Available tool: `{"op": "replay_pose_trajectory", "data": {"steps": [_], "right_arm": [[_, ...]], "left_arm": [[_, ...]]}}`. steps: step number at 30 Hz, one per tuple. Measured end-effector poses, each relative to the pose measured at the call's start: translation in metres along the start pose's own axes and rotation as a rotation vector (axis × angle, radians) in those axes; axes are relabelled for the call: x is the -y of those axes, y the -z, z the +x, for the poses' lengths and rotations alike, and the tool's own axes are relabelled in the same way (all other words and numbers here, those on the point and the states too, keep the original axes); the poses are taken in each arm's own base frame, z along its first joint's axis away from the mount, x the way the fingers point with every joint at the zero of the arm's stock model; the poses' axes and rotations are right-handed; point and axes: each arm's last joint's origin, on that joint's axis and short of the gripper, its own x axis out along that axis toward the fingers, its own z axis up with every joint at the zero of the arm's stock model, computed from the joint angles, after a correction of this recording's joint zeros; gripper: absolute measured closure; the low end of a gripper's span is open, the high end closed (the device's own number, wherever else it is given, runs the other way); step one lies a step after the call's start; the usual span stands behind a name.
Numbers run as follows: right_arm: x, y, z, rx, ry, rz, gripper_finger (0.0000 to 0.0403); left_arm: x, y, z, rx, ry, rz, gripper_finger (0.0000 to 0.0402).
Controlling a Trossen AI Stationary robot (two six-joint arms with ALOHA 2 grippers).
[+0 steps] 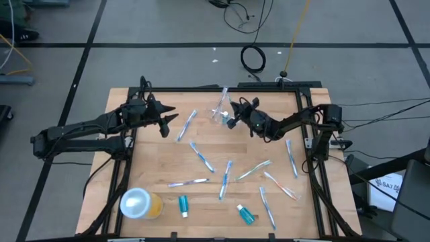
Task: Pick & Place toothbrushing station
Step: Put the top green toothbrush into the transparent organizer, then put the blue toothbrush into the transparent organizer
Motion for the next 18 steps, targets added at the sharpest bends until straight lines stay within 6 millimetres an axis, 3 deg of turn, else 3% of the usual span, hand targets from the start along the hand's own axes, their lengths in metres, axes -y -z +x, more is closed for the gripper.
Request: {"op": "replay_pose_trajectory", "data": {"steps": [4, 12, 18], "right_arm": [[0.0, 0.001, 0.0, -0.007, 0.0, -0.04, 0.0381], [0.0, 0.004, 0.0, -0.038, -0.001, -0.069, 0.0293], [0.002, -0.018, -0.006, 0.03, -0.001, -0.149, 0.024]], "left_arm": [[0.0, 0.0, 0.0, 0.0, 0.0, 0.0, 0.0249], [0.0, 0.0, 0.0, 0.0, 0.0, -0.004, 0.0249], [0.0, 0.0, 0.0, -0.001, 0.0, -0.018, 0.0249]]}}
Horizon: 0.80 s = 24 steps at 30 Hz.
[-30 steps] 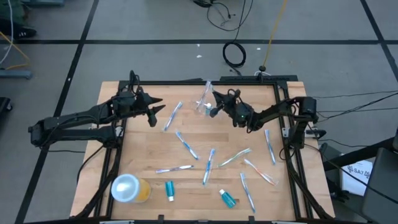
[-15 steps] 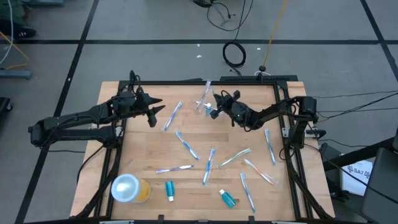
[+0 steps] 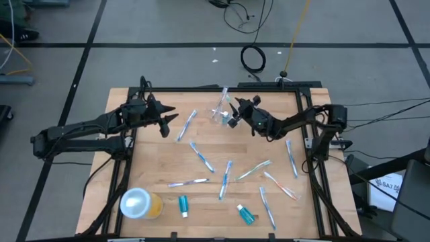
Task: Pick & Place toothbrushing station
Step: Put the blue toothbrush into the transparent organizer
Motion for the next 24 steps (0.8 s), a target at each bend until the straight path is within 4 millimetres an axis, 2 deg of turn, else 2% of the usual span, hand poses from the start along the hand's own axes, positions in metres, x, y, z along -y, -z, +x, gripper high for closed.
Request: {"op": "replay_pose_trajectory", "data": {"steps": [5, 9, 15, 24], "right_arm": [[0.004, -0.027, -0.012, 0.069, -0.012, 0.019, 0.0221], [0.005, -0.041, -0.023, 0.057, -0.04, 0.014, 0.0218], [0.004, -0.044, -0.031, 0.012, -0.07, 0.022, 0.0221], [0.004, -0.043, -0.031, 0.005, -0.07, 0.016, 0.0221]], "left_arm": [[0.001, 0.0, 0.006, 0.0, -0.001, -0.065, 0.0249], [0.003, 0.007, 0.024, -0.005, -0.028, -0.167, 0.025], [-0.002, 0.03, 0.064, -0.158, -0.231, -0.226, 0.025], [-0.013, 0.042, 0.122, -0.327, -0.266, -0.249, 0.025]]}}
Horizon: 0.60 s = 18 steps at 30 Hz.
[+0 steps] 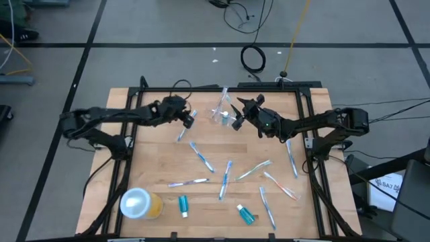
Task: Pick & Place toothbrushing station
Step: Put the blue toothbrush into the transparent organizer
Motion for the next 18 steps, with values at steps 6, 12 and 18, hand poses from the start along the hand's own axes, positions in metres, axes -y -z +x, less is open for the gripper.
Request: {"op": "replay_pose_trajectory", "data": {"steps": [6, 12, 18], "right_arm": [[0.0, 0.001, 0.0, -0.005, -0.001, -0.019, 0.0224], [0.0, 0.001, 0.0, -0.006, -0.001, -0.02, 0.0221], [0.0, 0.001, 0.0, -0.006, -0.001, -0.02, 0.0221]], "left_arm": [[0.001, 0.013, 0.036, -0.131, -0.03, 0.015, 0.025], [-0.004, 0.027, 0.055, -0.212, -0.074, -0.036, 0.025], [-0.01, 0.033, 0.064, -0.247, -0.086, -0.06, 0.025]]}}
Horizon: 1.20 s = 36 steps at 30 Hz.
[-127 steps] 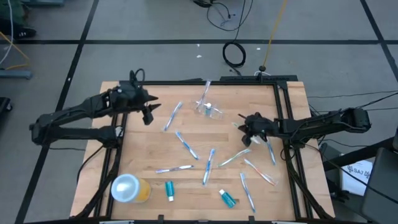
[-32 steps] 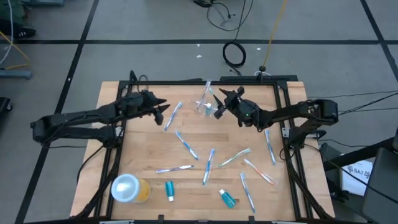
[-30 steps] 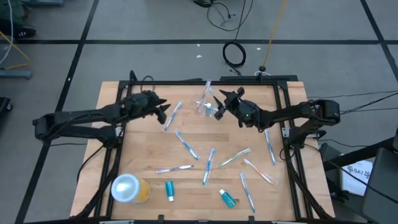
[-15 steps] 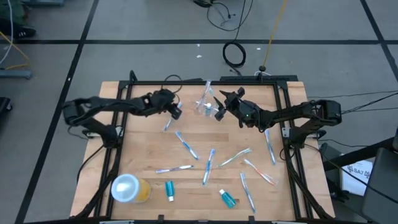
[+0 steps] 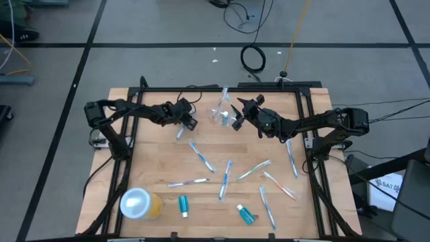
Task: Pick & Place toothbrushing station
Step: Put the blue toothbrush into the transparent organizer
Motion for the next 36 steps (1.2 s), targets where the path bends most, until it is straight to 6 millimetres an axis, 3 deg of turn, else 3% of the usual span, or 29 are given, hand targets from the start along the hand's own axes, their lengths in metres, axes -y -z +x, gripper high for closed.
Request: {"op": "replay_pose_trajectory", "data": {"steps": [6, 16, 20, 28, 36], "right_arm": [[0.0, 0.0, 0.0, 0.0, 0.0, 0.0, 0.022], [0.0, 0.0, 0.0, 0.0, 0.0, 0.0, 0.022], [0.0, 0.0, 0.0, 0.0, 0.0, -0.001, 0.022], [0.0, 0.0, 0.0, 0.0, 0.001, -0.003, 0.022], [0.0, 0.0, 0.0, 0.0, 0.001, -0.003, 0.022]], "left_arm": [[-0.002, -0.001, 0.001, -0.012, 0.025, -0.017, 0.0261], [-0.002, -0.002, 0.001, -0.005, 0.029, -0.014, 0.0388], [-0.001, -0.005, -0.004, 0.015, 0.086, -0.024, 0.0387], [0.006, -0.032, -0.05, 0.25, 0.215, -0.055, 0.0394], [0.03, -0.057, -0.099, 0.63, 0.401, -0.013, 0.0397]]}}
